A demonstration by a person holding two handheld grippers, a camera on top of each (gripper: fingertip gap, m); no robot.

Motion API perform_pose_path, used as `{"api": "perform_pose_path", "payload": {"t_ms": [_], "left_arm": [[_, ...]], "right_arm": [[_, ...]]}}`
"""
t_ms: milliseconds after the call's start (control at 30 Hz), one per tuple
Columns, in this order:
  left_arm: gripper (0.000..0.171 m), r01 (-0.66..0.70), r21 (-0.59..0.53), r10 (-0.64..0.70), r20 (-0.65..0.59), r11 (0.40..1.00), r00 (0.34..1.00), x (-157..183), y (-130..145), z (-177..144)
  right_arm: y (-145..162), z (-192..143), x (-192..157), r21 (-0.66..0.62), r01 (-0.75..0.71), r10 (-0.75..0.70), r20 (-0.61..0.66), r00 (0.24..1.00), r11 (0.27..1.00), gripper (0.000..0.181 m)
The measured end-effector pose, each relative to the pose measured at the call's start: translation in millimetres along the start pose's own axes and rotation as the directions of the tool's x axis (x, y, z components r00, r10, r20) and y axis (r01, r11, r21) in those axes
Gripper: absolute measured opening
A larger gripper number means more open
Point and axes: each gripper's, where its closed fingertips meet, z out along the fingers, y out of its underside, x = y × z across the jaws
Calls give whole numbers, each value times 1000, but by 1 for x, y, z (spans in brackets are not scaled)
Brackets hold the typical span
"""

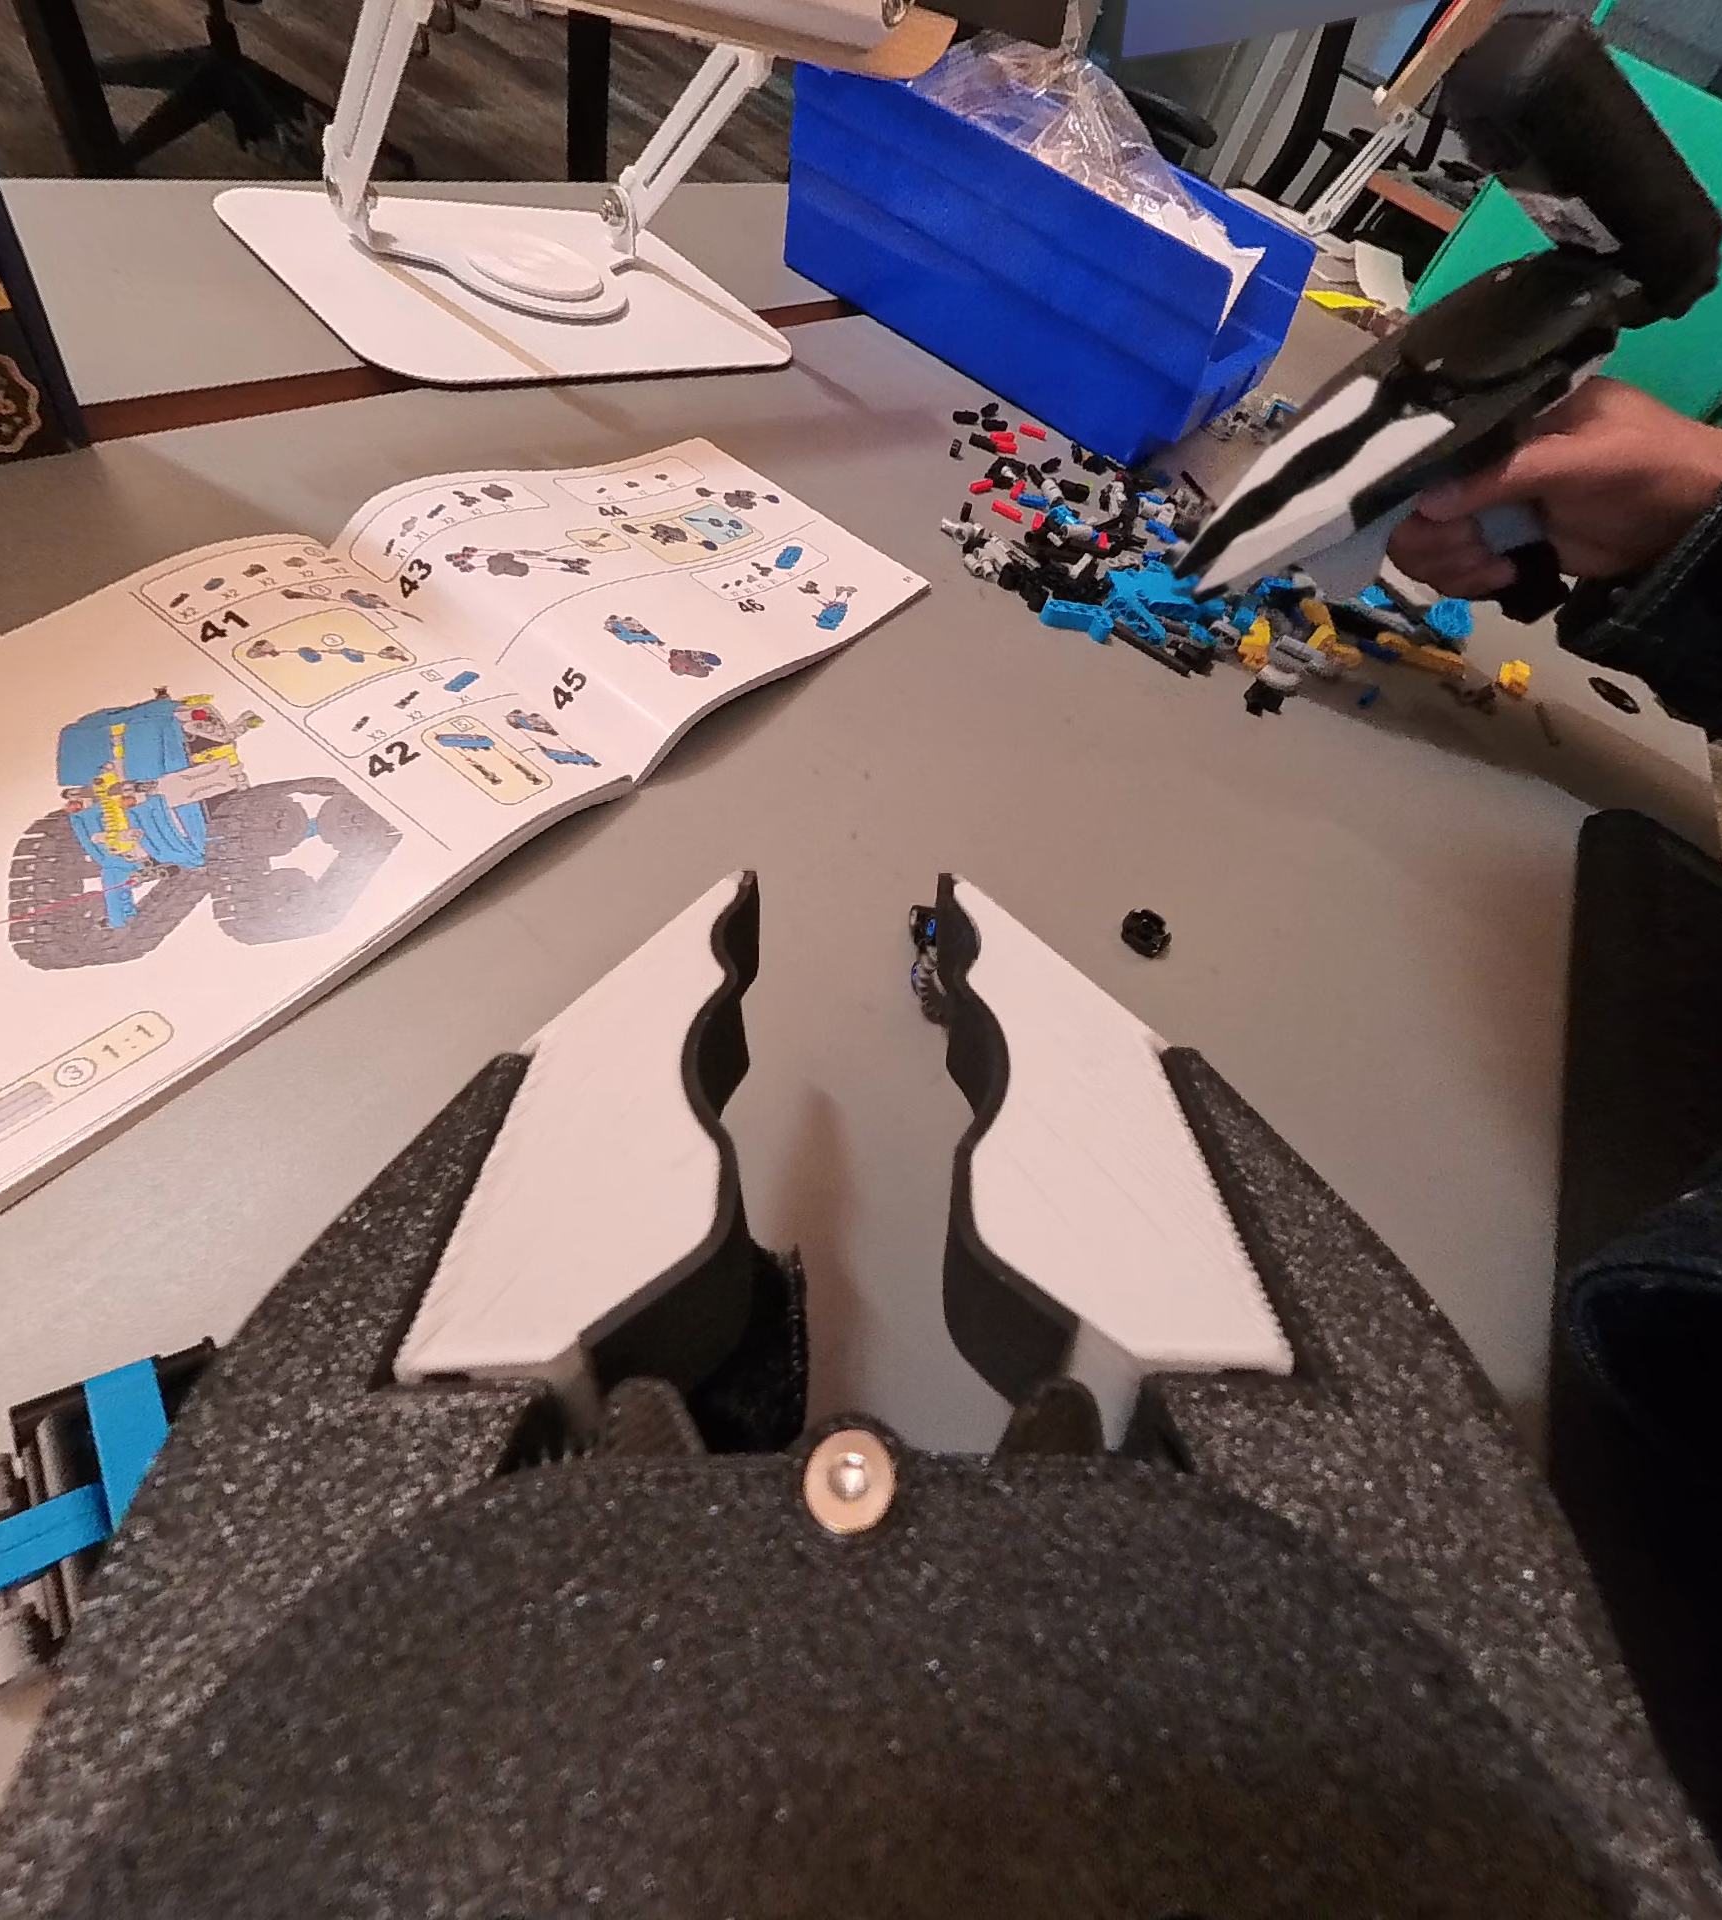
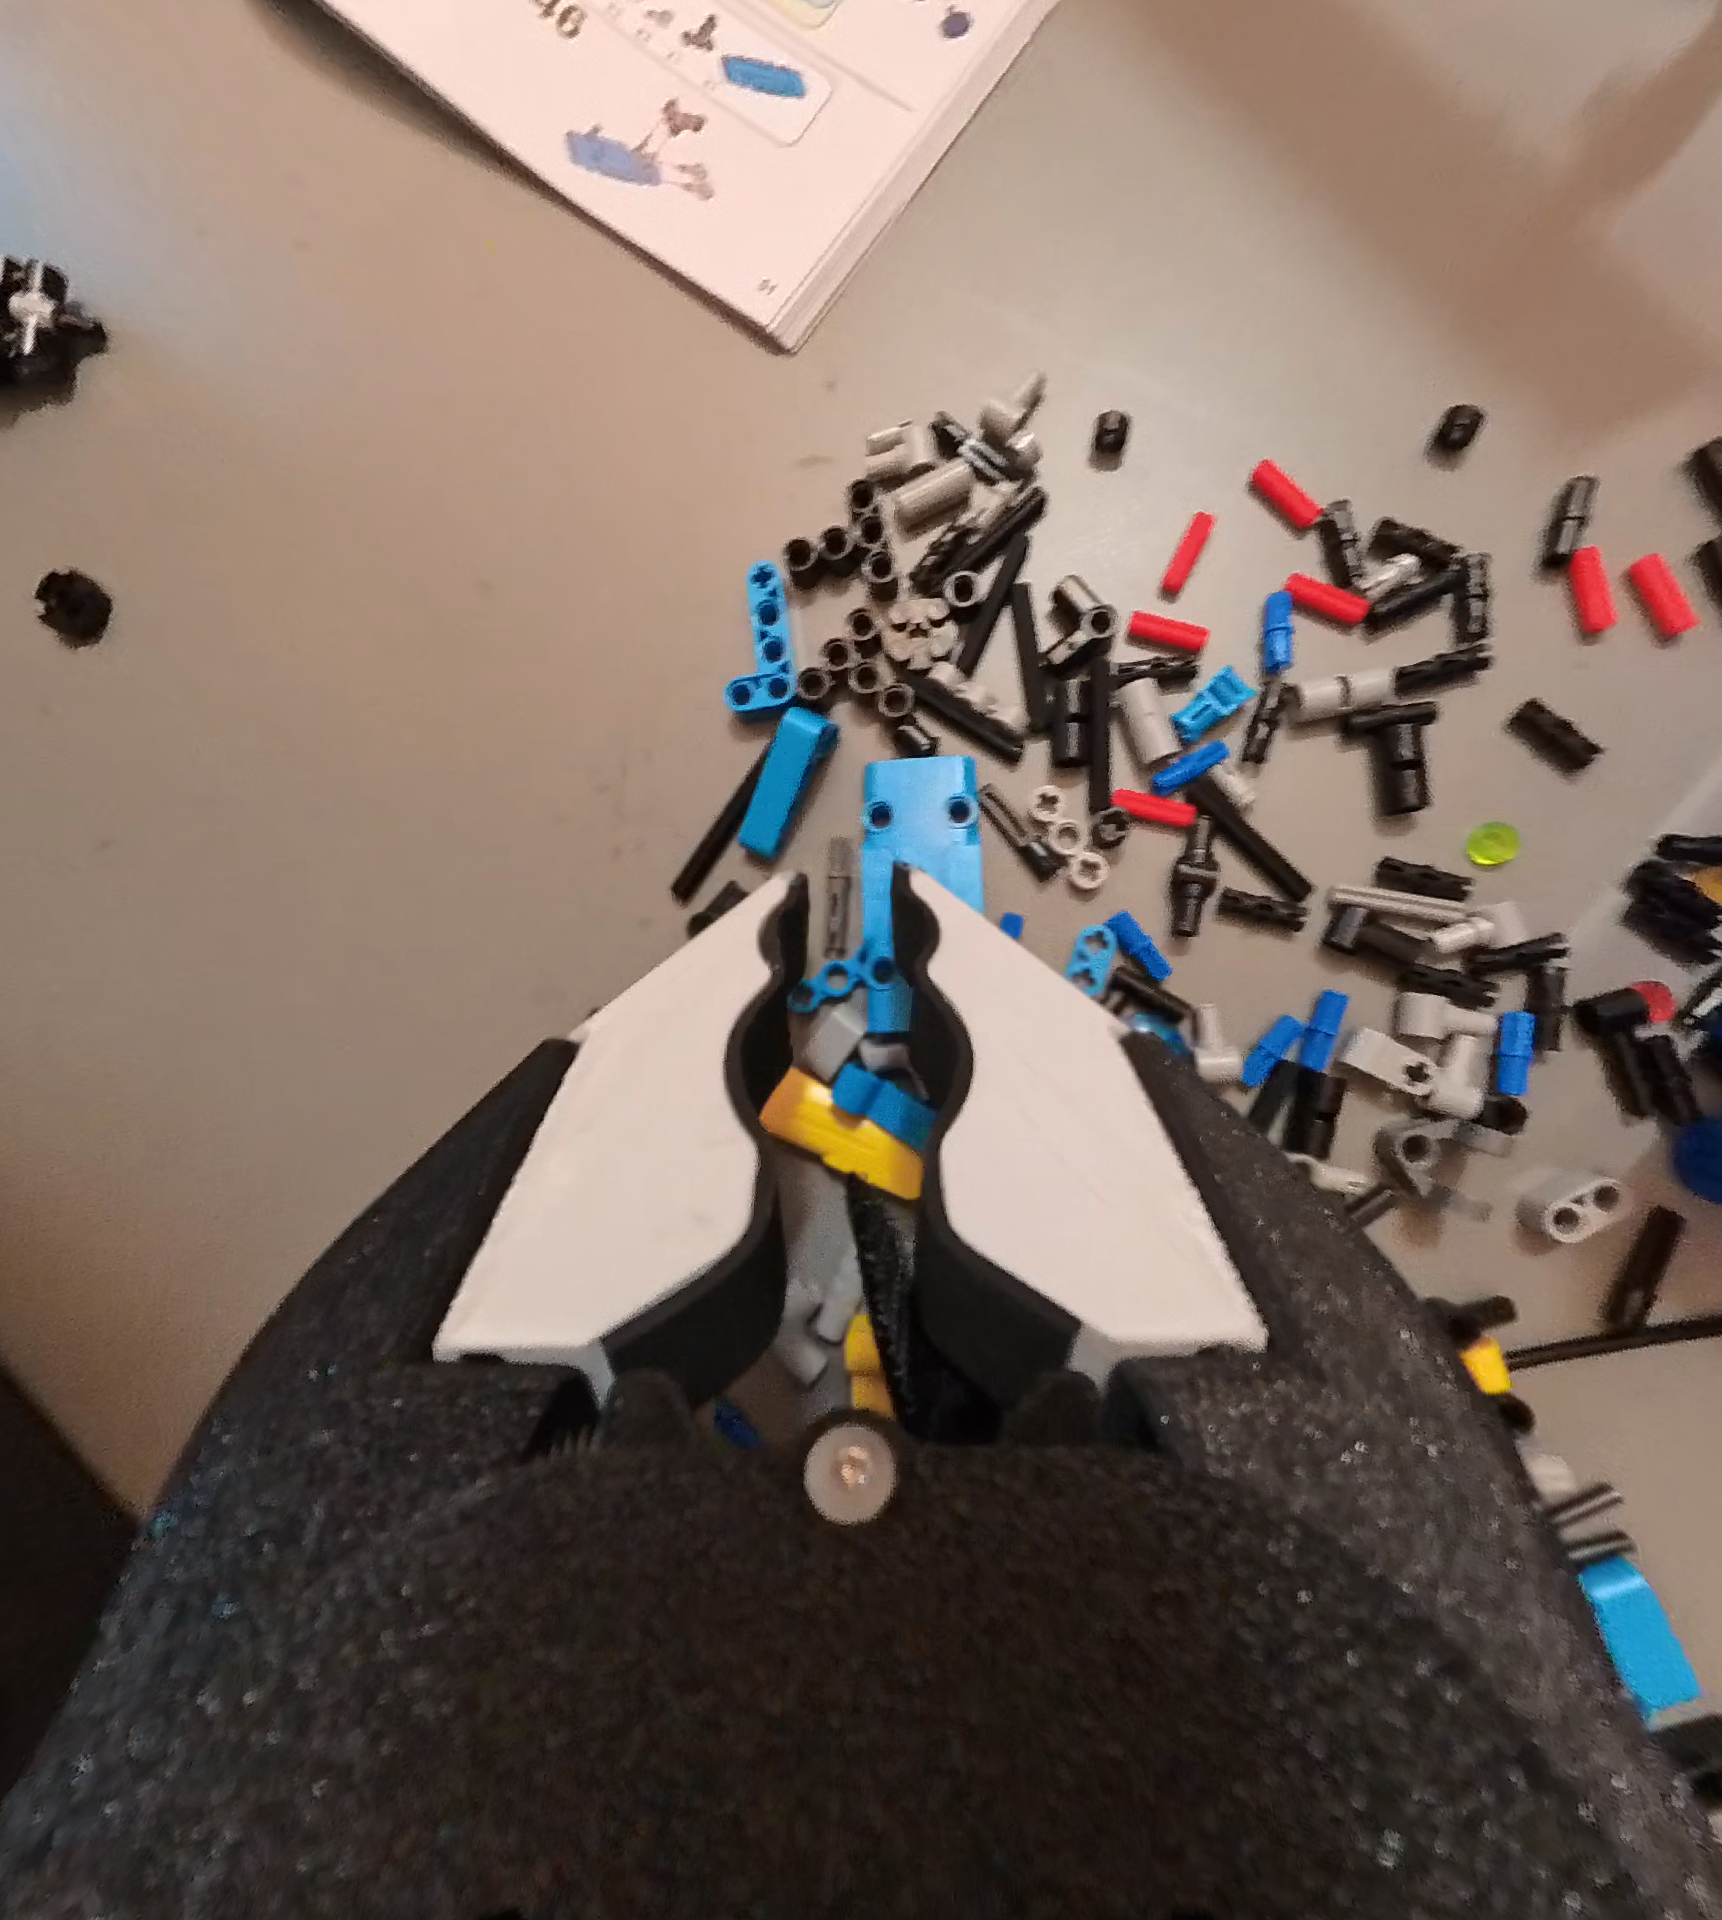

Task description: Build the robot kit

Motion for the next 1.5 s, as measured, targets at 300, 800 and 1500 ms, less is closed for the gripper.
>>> {"api": "perform_pose_path", "payload": {"t_ms": [300, 800, 1500], "left_arm": [[34, 7, -6, -7, 1, 1000, 1000, -1, 2, 0], [34, 24, -3, -24, -5, 1000, 1000, -2, 2, 1], [34, 23, -5, -23, -2, 1000, 1000, -3, 2, 2]], "right_arm": [[5, 2, -14, -52, 84, -85, -3, 996, 995, 12], [10, -15, 42, -43, -62, 58, -96, 994, 997, 10], [17, 5, 31, -81, -36, 27, -106, 994, 996, 5]]}}
